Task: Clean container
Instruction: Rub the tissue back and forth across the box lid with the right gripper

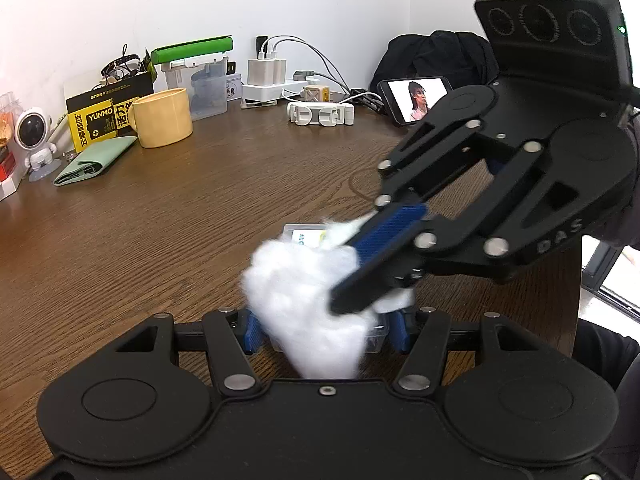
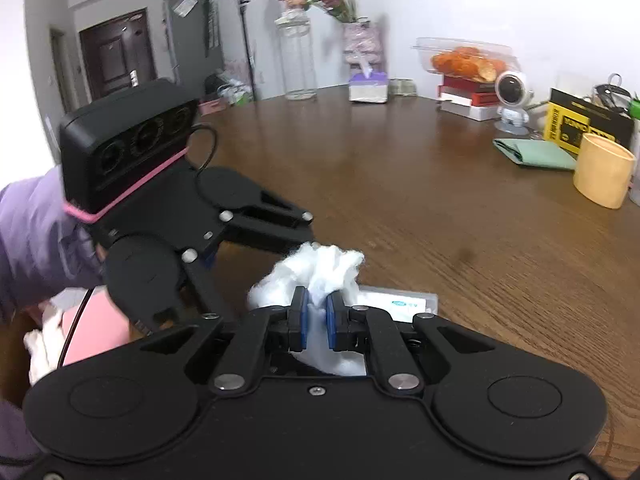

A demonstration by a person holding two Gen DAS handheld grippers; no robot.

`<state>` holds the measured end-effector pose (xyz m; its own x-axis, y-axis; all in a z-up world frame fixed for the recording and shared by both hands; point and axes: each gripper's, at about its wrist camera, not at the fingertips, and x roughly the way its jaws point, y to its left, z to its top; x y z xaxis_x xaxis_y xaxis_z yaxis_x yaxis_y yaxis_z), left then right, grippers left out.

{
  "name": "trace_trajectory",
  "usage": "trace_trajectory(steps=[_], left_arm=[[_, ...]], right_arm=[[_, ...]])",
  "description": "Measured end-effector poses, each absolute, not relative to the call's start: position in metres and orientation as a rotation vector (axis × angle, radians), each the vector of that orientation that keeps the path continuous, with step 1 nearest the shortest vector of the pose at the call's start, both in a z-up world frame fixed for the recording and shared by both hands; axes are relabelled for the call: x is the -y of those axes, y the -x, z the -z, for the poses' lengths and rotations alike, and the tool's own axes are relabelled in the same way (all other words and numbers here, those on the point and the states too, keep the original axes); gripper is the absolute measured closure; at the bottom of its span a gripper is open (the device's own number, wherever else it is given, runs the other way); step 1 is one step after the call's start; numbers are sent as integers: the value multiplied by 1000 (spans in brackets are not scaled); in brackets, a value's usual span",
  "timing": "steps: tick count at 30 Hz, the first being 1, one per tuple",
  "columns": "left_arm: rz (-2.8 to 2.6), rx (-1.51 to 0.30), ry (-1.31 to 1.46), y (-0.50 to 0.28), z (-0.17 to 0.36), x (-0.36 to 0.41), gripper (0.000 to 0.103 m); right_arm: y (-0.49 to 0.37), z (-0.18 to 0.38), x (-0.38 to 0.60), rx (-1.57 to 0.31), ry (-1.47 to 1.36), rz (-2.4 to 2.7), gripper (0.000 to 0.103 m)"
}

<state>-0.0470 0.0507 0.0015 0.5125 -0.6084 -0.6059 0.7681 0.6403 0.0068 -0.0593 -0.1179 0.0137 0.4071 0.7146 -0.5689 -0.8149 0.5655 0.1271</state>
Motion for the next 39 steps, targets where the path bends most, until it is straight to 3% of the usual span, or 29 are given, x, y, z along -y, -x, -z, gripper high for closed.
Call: trace_trajectory(steps=[20, 39], left_arm=[[854, -606, -292, 49, -1, -51, 45], [859, -605, -295, 51, -1, -50, 45]], right_arm=[[33, -17, 137, -621, 204, -825, 92], [68, -22, 117, -639, 285, -987, 91]])
